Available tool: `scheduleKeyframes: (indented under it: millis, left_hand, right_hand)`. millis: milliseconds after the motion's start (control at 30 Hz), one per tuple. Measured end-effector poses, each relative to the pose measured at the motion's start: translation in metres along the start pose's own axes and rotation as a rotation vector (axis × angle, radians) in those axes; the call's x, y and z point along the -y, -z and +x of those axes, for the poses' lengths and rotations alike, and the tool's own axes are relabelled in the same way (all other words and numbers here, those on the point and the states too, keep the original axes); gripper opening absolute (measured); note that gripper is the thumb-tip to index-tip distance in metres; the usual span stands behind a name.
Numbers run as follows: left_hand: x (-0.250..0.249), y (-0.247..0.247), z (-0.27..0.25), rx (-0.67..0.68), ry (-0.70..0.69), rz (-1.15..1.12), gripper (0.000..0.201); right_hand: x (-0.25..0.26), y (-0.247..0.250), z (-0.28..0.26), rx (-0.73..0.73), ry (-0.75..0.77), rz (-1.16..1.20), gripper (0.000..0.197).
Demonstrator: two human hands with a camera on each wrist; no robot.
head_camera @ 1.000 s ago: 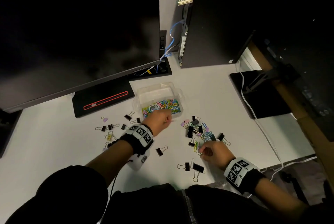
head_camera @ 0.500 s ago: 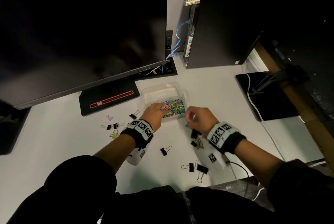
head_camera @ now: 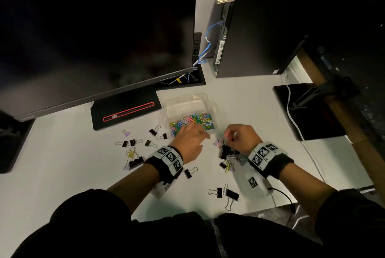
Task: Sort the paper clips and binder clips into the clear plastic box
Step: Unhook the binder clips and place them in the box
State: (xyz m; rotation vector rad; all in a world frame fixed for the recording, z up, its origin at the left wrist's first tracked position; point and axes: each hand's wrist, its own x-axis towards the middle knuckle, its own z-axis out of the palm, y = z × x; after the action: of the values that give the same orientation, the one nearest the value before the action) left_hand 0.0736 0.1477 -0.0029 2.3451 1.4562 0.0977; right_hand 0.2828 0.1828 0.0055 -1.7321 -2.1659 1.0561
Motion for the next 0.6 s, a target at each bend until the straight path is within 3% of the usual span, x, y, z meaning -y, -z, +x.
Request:
scheduleKeyframes:
  millis: [133,233,333,433,600]
  left_hand:
    - [-0.024,-0.017,0.005,0.227,-0.175,-0.095,0.033]
    - [-0.038,-0.027,0.008,0.318,-0.232,-0.078,0.035]
    - [-0.039,-0.034,0.010,0.322,-0.220,-0.066,0.034]
    - [-0.031,-0.037,0.009,0.335,-0.195,-0.077,0.032]
    - [-0.018,-0.036,-0.001,0.317,-0.177,-0.141,0.025]
  right_hand:
    - [-0.018,0.001,-0.037,0.115,-0.042,-0.033,0.019]
    - [-0.019,-0.007,-0.064,0.269,0.043,-0.075,0.009]
    - [-0.020,-0.024,-0.083,0.394,0.070,-0.119,0.024]
    - [-0.024,-0.037,-0.091,0.417,0.069,-0.175,0.034]
    - [-0.034,-0.031,-0.089,0.365,0.061,-0.140,0.025]
